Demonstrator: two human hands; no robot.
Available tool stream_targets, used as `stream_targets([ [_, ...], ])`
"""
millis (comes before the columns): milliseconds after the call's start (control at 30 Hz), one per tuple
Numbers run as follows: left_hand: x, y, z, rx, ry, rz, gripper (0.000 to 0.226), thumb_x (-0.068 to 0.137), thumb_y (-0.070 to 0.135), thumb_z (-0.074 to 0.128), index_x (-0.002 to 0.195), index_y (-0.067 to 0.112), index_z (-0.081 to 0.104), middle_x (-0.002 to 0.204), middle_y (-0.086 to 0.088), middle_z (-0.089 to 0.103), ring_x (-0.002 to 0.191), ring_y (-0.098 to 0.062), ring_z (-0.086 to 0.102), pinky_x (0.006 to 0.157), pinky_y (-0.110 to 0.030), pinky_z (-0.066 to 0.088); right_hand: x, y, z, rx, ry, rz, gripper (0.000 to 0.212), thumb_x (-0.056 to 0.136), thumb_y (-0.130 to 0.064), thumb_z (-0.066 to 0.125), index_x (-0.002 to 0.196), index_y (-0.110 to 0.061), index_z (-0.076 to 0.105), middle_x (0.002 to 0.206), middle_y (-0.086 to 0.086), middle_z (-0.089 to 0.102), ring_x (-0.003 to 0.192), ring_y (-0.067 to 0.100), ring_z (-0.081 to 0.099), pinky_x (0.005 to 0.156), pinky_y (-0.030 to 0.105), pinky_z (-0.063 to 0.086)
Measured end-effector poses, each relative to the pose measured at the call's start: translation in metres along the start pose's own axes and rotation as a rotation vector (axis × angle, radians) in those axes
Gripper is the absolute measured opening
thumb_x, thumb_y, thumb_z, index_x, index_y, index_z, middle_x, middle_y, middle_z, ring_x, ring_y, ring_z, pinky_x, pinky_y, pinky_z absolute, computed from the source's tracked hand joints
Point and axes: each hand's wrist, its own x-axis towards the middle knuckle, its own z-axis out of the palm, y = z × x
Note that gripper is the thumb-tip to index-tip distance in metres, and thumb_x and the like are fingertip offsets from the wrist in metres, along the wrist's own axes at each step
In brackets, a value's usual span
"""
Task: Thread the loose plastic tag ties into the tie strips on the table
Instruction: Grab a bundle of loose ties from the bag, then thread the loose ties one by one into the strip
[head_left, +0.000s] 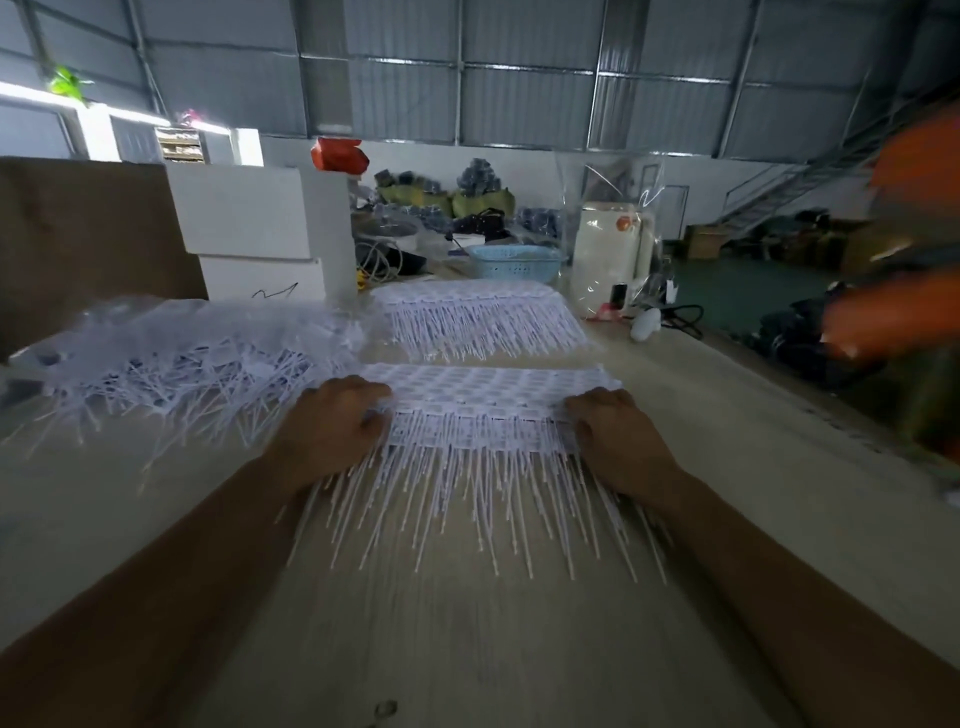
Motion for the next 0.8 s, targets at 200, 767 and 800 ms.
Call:
stream_targets([
  [200, 0.0, 0.012, -0.001, 0.021, 0.166, 0.079, 0.024, 0.083, 0.003, 0.071, 0.108, 0.002, 0.073, 0.103, -0.02, 0.067, 0.095, -0.043, 0.062, 0.086, -0.052, 0.052, 0.003, 0.002, -0.003, -0.012, 0.134, 0.02, 0.039, 0.095, -0.011, 0.054, 0.133, -0.013, 0.062, 0.13, 0.014, 0.056, 0.122, 0.036, 0.044, 0.101, 0.041, 0.039],
  [767, 0.0, 0.036, -0.069, -0.114, 0.323, 0.187, 0.022, 0.083, 0.009, 0.076, 0.105, 0.007, 0.076, 0.094, -0.011, 0.063, 0.088, -0.027, 0.059, 0.079, -0.029, 0.041, -0.006, 0.025, -0.057, 1.339, 0.259, 0.261, 0.016, 0.091, 0.004, 0.063, 0.103, -0.004, 0.072, 0.09, 0.007, 0.071, 0.069, 0.012, 0.068, 0.066, 0.019, 0.055],
  [800, 0.0, 0.034, -0.074, -0.166, 0.285, 0.174, 0.022, 0.081, 0.006, 0.079, 0.103, 0.009, 0.076, 0.093, -0.007, 0.065, 0.087, -0.022, 0.06, 0.078, -0.023, 0.041, -0.008, 0.025, -0.061, 1.452, 0.247, 0.289, 0.016, 0.092, 0.003, 0.063, 0.105, -0.001, 0.072, 0.084, 0.006, 0.071, 0.066, 0.012, 0.065, 0.065, 0.018, 0.054],
])
